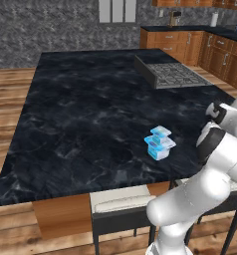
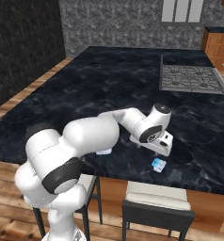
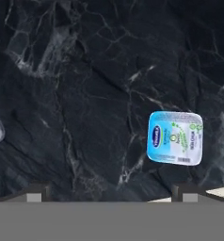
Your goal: Stack the yogurt containers by placing the smaller containers on top of the larger containers.
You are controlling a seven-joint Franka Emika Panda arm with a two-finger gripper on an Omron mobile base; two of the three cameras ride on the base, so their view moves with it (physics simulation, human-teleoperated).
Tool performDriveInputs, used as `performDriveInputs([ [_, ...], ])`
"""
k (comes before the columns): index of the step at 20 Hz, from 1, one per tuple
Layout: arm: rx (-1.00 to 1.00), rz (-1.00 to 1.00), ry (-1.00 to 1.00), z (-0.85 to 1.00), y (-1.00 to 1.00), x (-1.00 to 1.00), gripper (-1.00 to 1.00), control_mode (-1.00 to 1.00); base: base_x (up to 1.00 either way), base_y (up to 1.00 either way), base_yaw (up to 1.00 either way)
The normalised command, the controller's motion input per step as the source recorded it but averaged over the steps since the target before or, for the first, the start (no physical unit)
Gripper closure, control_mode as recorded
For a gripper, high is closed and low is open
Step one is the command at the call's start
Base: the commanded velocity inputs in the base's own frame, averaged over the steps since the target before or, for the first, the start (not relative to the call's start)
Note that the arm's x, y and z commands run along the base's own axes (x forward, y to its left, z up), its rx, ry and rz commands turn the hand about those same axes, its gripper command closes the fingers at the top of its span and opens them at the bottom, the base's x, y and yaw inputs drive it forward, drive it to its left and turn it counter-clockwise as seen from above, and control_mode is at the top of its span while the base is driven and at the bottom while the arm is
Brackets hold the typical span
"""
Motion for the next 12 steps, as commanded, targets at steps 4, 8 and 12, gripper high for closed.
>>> performDriveInputs([
  [4, 0.00, 0.00, 0.02, -0.21, -0.16, 0.07, -1.00, -1.00, 0.00, 0.00, 0.00],
  [8, 0.00, 0.00, 0.02, -0.06, -0.14, 0.01, -1.00, -1.00, 0.00, 0.00, 0.00],
  [12, 0.00, 0.00, 0.02, -0.02, -0.07, 0.00, -1.00, -1.00, 0.00, 0.00, 0.00],
])
